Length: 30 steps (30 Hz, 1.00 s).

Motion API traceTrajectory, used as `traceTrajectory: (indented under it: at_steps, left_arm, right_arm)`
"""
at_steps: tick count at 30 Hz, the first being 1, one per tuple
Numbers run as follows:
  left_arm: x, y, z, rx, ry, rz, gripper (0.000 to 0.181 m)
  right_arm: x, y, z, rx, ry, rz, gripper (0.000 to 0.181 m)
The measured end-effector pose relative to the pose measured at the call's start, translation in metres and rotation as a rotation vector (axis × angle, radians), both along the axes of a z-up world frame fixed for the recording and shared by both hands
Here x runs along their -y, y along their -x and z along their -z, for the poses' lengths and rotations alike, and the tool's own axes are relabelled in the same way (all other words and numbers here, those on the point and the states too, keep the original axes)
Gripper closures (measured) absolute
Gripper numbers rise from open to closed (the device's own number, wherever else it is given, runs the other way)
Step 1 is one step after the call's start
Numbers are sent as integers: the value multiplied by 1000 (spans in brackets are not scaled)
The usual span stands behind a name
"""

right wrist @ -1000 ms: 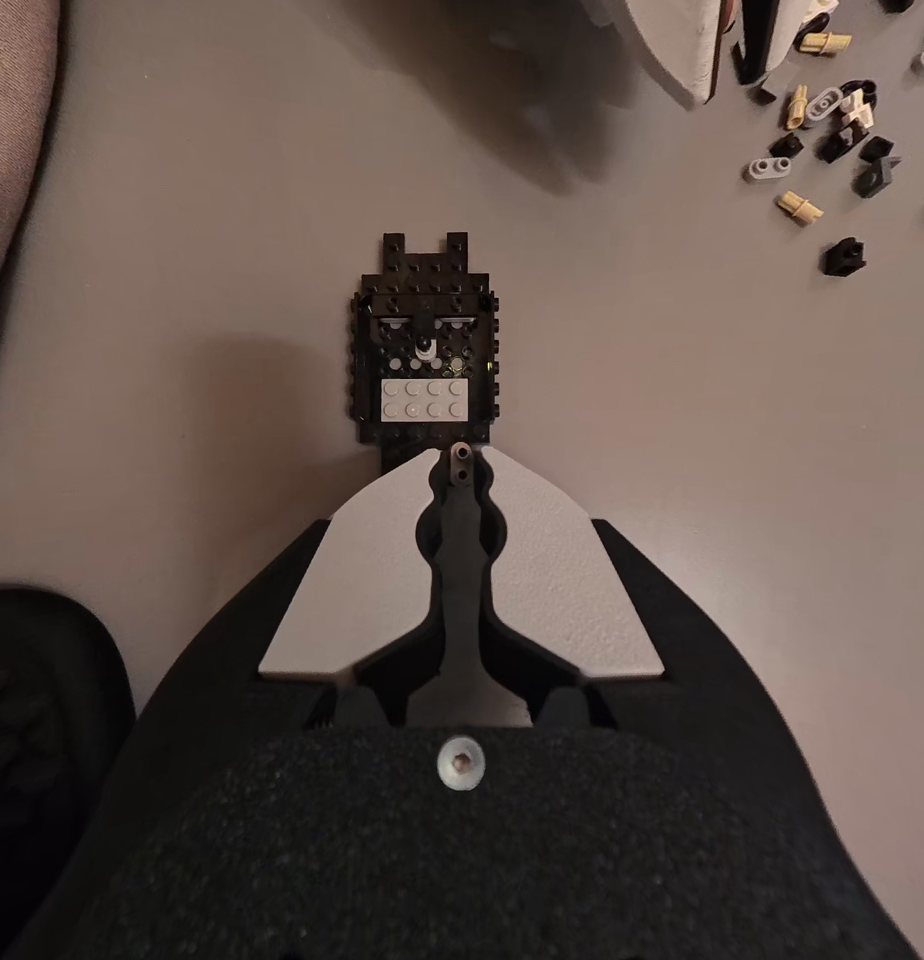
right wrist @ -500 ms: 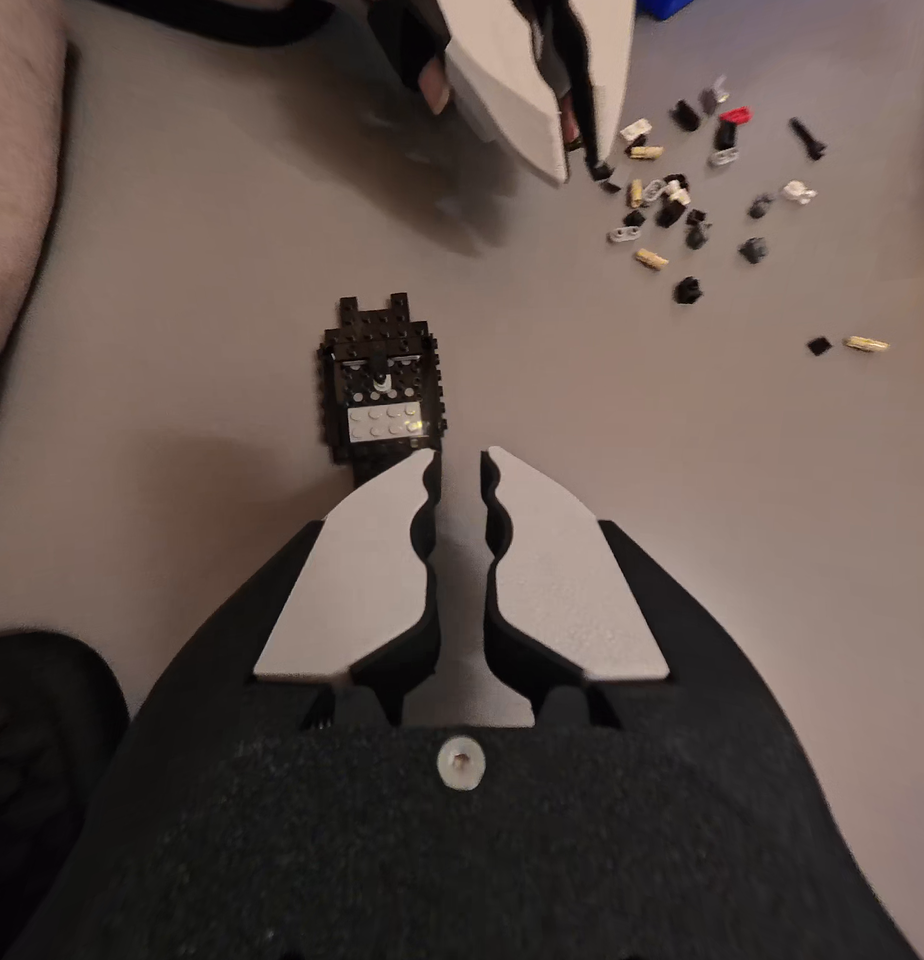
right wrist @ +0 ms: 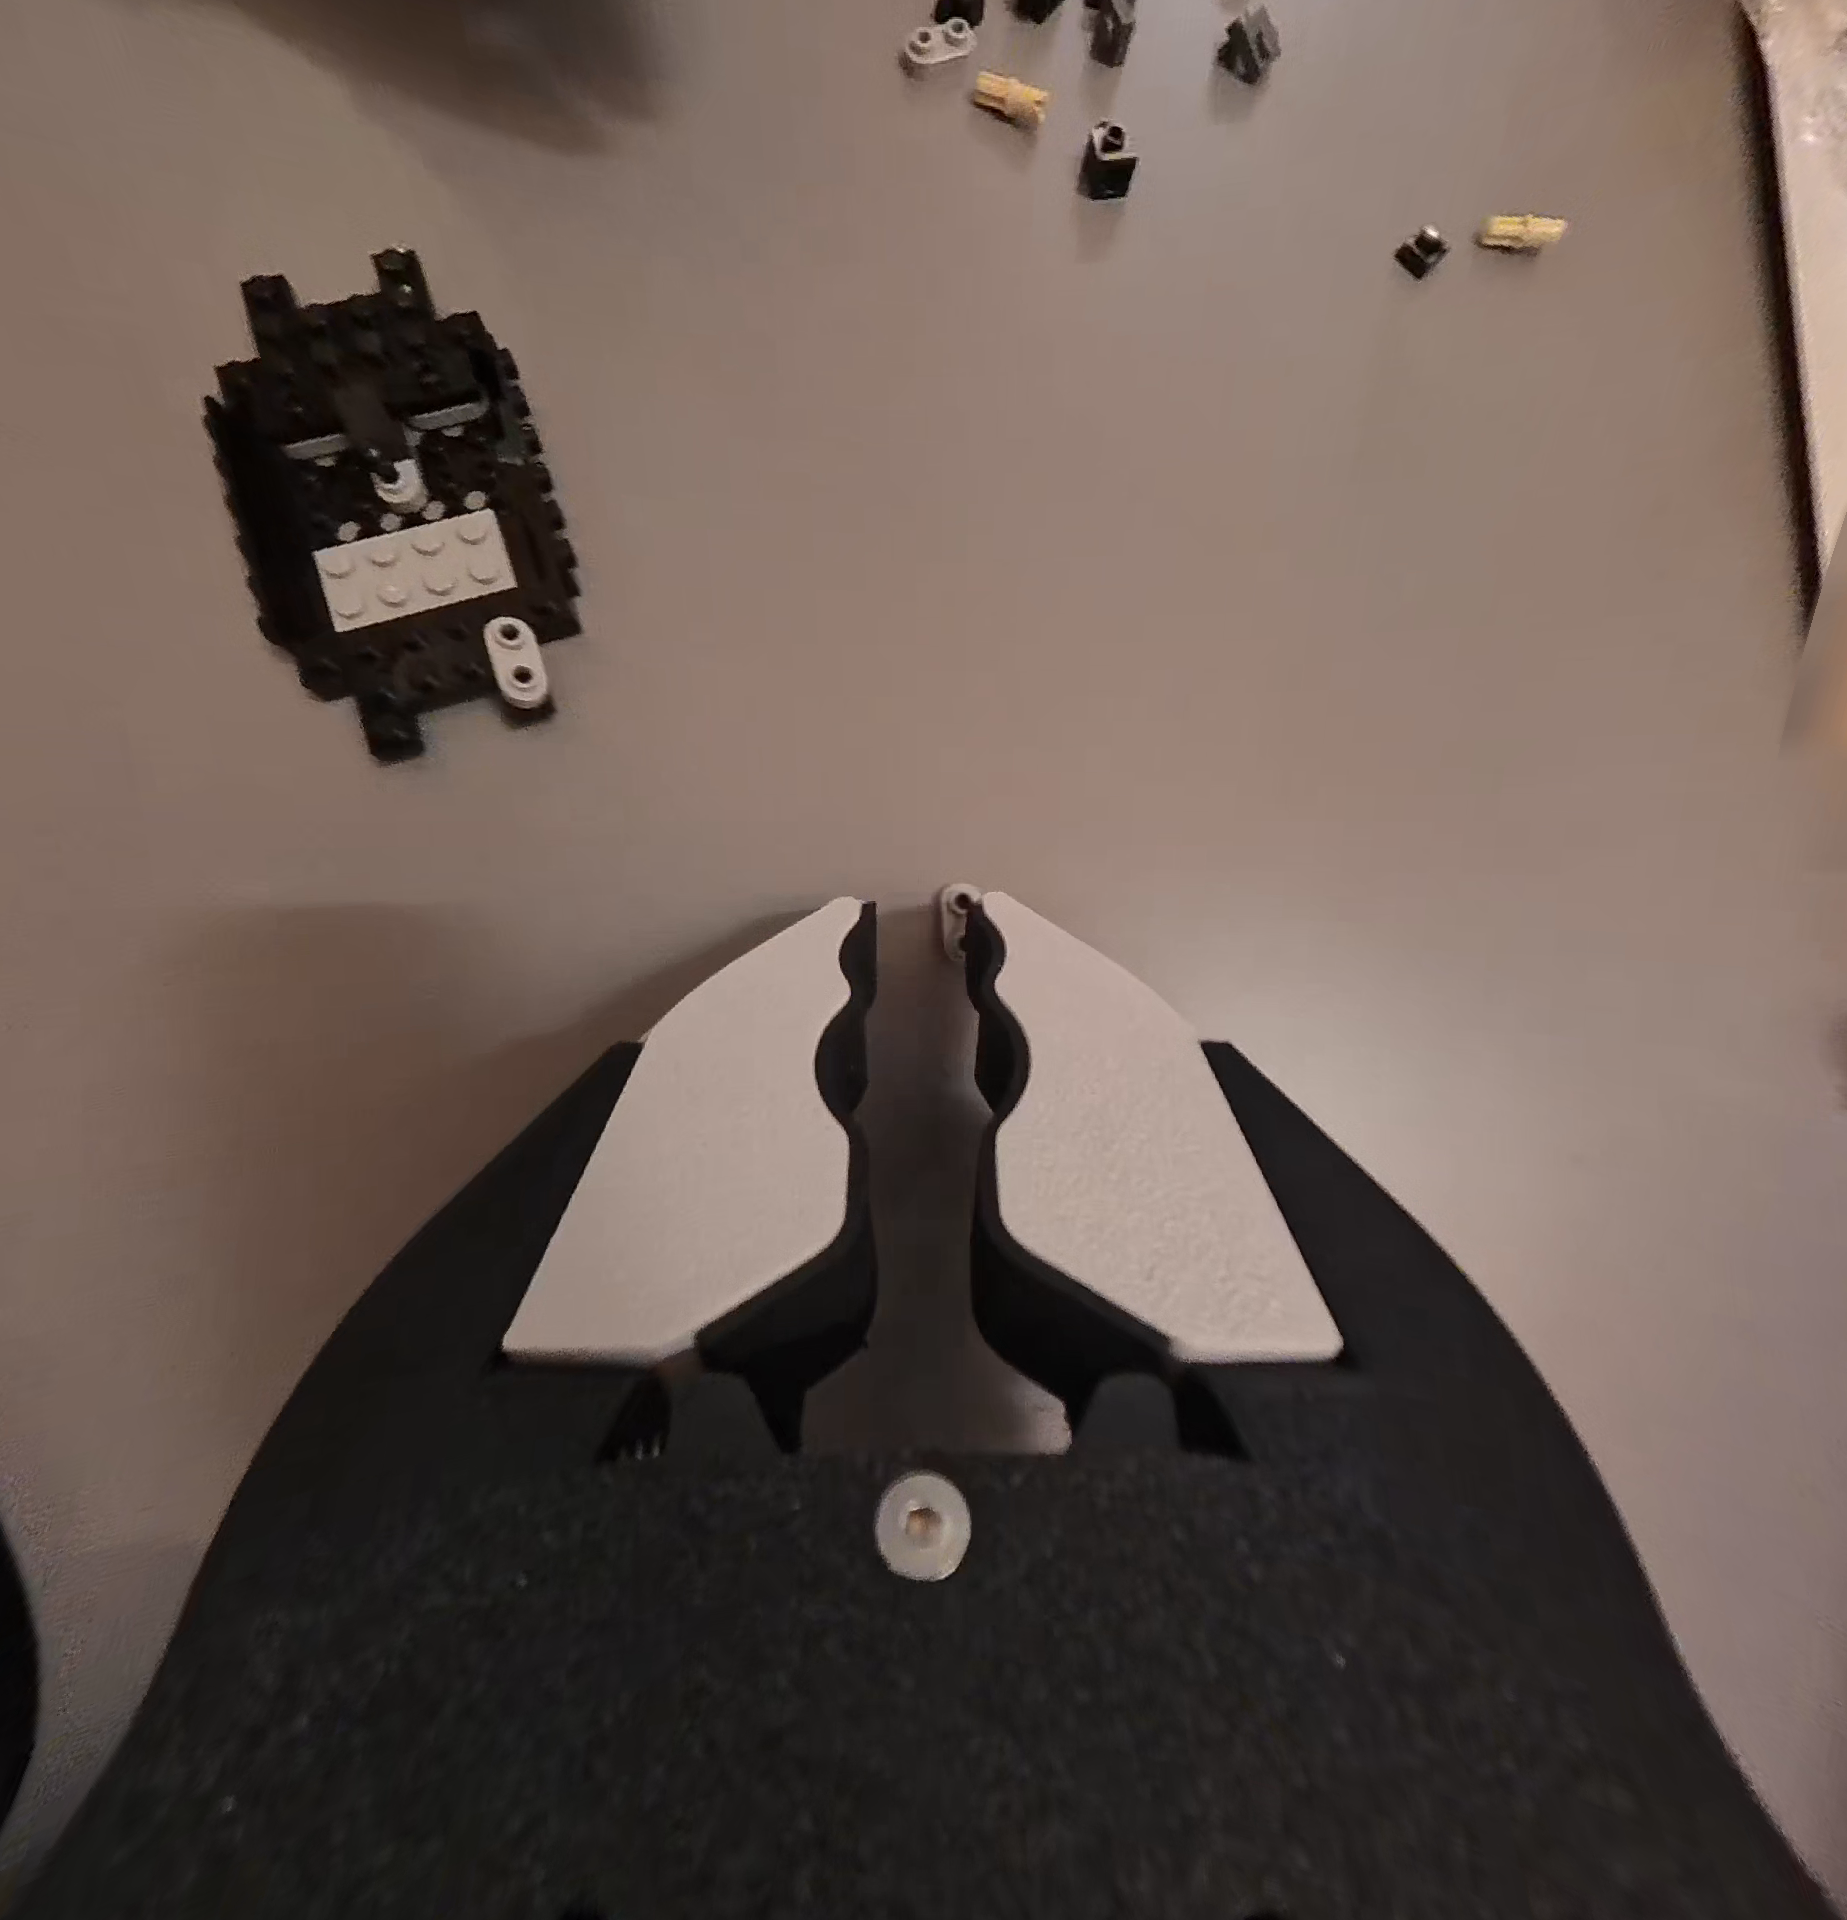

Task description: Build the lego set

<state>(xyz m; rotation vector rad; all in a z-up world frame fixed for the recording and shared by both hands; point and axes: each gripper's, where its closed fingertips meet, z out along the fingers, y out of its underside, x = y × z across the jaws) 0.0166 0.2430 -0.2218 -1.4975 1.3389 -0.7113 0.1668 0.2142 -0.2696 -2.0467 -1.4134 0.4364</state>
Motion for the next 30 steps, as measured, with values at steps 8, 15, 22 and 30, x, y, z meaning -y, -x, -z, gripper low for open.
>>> traceTrajectory:
  at_steps: [8,15,22,30]
  left_arm:
    - [0,-1,2,-8,1,5,172]
    - [-1,0,2,-6,8,3,172]
    - [1,-1,2,-9,3,9,172]
    - [2,-1,1,-11,-6,11,172]
  right_arm:
    - [-7,-2,6,-16,37,10,166]
    - [0,4,4,-44,47,-18,174]
    - [26,27,-10,-45,26,-95,174]
    - [42,20,4,31,65,-112,162]
